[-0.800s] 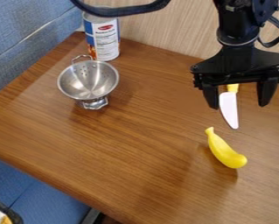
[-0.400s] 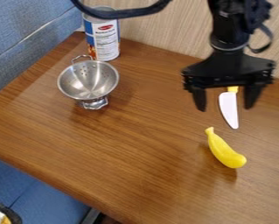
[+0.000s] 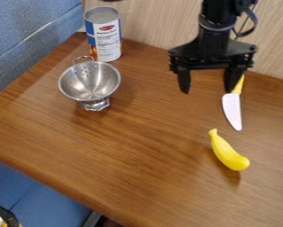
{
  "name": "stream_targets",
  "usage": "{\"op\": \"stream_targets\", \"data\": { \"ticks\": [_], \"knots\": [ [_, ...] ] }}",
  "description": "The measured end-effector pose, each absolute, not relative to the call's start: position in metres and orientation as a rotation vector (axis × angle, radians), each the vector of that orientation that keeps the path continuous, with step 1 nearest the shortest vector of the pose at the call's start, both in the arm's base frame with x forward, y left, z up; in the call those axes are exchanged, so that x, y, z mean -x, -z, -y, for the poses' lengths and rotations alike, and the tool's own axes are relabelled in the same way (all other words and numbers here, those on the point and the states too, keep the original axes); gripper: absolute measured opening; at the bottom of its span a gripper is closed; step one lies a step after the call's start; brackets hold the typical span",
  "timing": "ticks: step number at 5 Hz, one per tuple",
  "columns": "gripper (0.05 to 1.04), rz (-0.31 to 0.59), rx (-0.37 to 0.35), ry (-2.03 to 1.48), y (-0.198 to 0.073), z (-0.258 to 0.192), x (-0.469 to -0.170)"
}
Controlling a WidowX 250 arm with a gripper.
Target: Move the pot on the bottom left of the table
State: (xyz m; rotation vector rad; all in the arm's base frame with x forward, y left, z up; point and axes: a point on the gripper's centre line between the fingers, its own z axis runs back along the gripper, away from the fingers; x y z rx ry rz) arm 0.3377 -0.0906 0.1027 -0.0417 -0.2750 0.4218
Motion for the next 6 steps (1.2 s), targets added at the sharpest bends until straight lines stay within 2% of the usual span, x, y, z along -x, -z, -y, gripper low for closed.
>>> {"op": "stream_targets", "data": {
  "ticks": [1, 2, 3, 4, 6],
  "knots": [
    [1.001, 0.290, -0.047, -0.483, -0.103, 0.066, -0.349],
    [1.001, 0.294, -0.174, -0.545, -0.096, 0.041, -0.358],
    [1.001, 0.262, -0.290, -0.630, -0.085, 0.008, -0.359],
    [1.001, 0.224, -0.357, -0.674, -0.074, -0.008, -0.360],
    [1.001, 0.167, -0.439, -0.771, -0.062, -0.030, -0.357]
  ]
}}
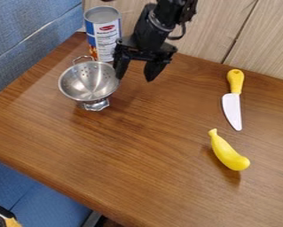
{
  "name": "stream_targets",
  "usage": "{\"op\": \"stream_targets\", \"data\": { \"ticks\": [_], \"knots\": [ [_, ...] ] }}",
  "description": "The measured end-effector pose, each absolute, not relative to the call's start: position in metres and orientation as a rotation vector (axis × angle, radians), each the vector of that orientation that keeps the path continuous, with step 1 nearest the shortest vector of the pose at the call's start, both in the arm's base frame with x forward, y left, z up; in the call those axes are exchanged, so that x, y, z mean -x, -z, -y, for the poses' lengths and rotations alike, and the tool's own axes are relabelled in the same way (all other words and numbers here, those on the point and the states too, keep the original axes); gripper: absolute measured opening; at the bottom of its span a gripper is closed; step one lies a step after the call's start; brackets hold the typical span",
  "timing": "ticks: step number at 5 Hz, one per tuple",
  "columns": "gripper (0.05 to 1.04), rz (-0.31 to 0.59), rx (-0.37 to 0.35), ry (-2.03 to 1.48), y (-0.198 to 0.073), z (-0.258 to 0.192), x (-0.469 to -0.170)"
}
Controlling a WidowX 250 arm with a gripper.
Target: Move the pot on the bottom left of the table
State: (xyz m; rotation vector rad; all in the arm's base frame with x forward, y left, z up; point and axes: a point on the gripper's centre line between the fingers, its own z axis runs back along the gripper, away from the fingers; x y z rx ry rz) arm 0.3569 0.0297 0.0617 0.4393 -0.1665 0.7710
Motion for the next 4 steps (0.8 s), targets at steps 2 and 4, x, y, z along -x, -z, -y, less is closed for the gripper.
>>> {"op": "stream_targets", "data": {
  "ticks": [2, 4],
  "knots": [
    [1.000, 0.106, -0.492, -0.831, -0.053, -0.045, -0.349],
    [0.652, 0.088, -0.495, -0.826, -0.049, -0.050, -0.348]
  ]
}}
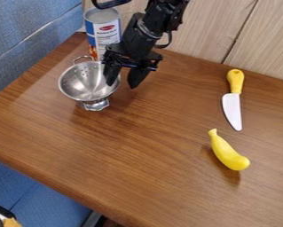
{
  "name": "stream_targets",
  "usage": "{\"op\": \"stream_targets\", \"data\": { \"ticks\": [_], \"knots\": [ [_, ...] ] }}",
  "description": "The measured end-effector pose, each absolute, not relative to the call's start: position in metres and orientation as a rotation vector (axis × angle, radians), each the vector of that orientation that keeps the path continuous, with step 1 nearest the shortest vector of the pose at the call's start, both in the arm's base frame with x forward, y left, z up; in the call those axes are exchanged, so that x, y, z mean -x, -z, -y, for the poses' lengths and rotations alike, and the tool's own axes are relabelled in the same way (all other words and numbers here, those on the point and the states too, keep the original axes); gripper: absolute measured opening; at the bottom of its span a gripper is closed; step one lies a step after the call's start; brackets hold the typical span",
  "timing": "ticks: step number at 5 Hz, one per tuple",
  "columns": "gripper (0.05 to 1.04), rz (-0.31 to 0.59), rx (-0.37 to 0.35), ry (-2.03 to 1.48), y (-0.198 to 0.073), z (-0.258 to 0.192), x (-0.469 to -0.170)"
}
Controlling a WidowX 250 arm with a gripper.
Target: Move the pot on the bottom left of the table
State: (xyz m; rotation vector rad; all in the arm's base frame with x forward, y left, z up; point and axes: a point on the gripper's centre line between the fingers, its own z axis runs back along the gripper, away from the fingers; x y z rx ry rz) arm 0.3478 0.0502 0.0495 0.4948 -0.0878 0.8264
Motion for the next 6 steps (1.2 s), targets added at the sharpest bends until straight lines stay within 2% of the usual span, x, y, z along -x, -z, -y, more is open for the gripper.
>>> {"op": "stream_targets", "data": {
  "ticks": [1, 2, 3, 5, 6],
  "knots": [
    [0.347, 0.086, -0.493, -0.818, -0.046, -0.050, -0.346],
    [0.146, 0.079, -0.489, -0.794, -0.045, -0.050, -0.345],
    [0.081, 0.068, -0.469, -0.738, -0.043, -0.047, -0.345],
    [0.081, 0.059, -0.460, -0.678, -0.053, -0.050, -0.331],
    [0.081, 0.073, -0.478, -0.691, -0.069, -0.064, -0.318]
  ]
}}
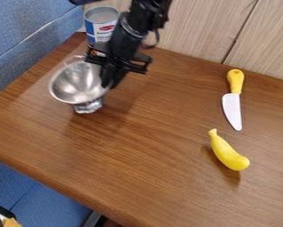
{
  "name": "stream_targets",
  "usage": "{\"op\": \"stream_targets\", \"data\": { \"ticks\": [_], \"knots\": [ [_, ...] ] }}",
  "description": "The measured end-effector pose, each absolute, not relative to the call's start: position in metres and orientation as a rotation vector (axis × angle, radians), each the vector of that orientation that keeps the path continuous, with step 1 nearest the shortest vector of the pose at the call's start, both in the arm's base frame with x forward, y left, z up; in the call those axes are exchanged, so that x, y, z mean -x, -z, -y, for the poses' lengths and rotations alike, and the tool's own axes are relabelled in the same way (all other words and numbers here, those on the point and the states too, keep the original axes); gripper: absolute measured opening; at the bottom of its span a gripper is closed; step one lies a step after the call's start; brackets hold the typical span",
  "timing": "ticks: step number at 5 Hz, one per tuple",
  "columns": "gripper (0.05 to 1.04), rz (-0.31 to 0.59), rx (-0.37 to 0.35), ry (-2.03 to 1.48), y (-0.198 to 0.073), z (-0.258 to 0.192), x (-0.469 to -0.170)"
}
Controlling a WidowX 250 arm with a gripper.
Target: Move the pot on the bottom left of the table
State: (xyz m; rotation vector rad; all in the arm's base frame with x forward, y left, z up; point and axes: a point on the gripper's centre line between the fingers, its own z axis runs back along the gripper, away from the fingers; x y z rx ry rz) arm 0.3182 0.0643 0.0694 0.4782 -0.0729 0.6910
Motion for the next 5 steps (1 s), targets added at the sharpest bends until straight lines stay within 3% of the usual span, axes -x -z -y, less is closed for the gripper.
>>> {"op": "stream_targets", "data": {
  "ticks": [2, 4, 5],
  "knots": [
    [0.081, 0.082, -0.529, -0.766, -0.089, -0.096, -0.276],
    [0.080, 0.023, -0.577, -0.817, -0.068, -0.114, -0.240],
    [0.080, 0.023, -0.589, -0.820, -0.063, -0.116, -0.239]
  ]
}}
